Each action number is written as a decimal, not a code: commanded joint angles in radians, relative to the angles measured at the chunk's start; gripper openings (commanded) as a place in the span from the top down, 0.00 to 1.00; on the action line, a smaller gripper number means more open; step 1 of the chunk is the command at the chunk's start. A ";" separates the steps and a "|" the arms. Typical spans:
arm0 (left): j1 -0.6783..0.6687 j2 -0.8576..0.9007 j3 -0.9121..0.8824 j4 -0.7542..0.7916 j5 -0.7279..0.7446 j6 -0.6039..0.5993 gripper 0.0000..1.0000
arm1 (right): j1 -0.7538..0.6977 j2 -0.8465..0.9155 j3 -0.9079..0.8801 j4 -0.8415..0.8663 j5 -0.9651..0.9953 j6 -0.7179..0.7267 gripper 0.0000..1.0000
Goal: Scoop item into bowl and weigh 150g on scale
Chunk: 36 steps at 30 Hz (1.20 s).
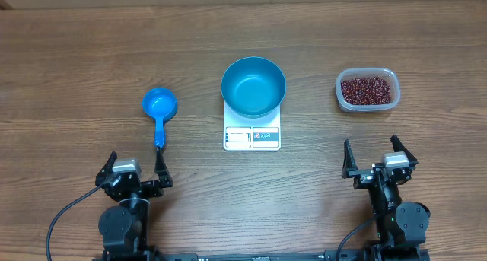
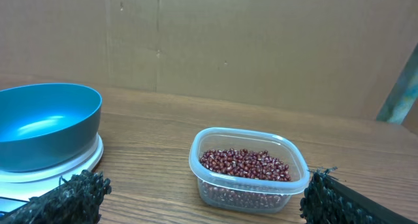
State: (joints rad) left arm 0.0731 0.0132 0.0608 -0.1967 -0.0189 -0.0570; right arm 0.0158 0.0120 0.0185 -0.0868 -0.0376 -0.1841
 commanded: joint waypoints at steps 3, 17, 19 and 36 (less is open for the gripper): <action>0.005 0.004 0.096 -0.052 0.023 0.011 0.00 | 0.006 -0.009 -0.011 0.005 -0.002 0.000 0.00; 0.005 0.388 0.368 -0.084 0.072 0.074 0.00 | 0.006 -0.009 -0.011 0.005 -0.002 0.000 0.00; 0.005 0.473 0.426 -0.092 0.093 0.079 0.00 | 0.006 -0.009 -0.011 0.005 -0.002 -0.001 0.00; 0.008 1.133 1.047 -0.505 0.097 0.108 0.00 | 0.006 -0.009 -0.011 0.005 -0.001 0.000 0.00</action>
State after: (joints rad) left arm 0.0738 1.0966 1.0210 -0.6712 0.0681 0.0151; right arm 0.0154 0.0120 0.0185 -0.0864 -0.0376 -0.1841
